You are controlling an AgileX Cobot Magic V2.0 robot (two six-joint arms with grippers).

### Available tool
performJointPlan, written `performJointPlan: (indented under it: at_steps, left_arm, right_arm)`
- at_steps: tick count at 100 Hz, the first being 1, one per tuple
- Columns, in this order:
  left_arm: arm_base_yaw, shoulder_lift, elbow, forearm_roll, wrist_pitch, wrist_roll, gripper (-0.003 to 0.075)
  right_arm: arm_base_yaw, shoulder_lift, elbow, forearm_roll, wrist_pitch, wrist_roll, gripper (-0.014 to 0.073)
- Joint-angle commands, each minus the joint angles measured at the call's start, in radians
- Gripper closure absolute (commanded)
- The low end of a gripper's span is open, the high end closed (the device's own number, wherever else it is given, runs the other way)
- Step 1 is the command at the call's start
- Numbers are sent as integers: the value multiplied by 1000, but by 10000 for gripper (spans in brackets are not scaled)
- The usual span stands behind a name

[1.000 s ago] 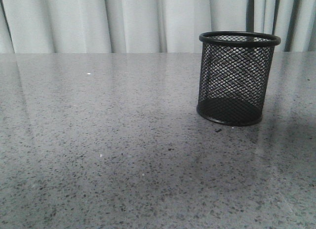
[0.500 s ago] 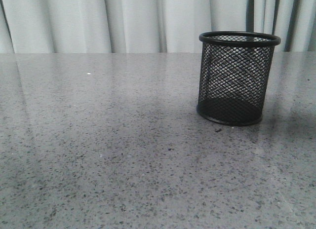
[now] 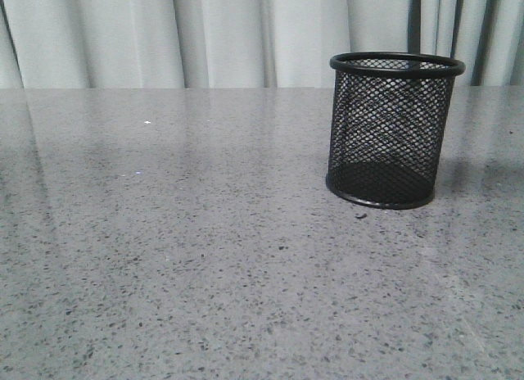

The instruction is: Put scissors into bucket

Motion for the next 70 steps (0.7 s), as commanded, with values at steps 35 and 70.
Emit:
performJointPlan:
  at_steps: [35, 70]
  left_arm:
    - [152, -140, -26, -72, -52, -15, 281]
    - [152, -140, -26, -99, -52, -15, 281]
  right_arm:
    - [0, 150, -290, -300, 302, 142, 641]
    - [59, 242, -290, -315, 308, 142, 641]
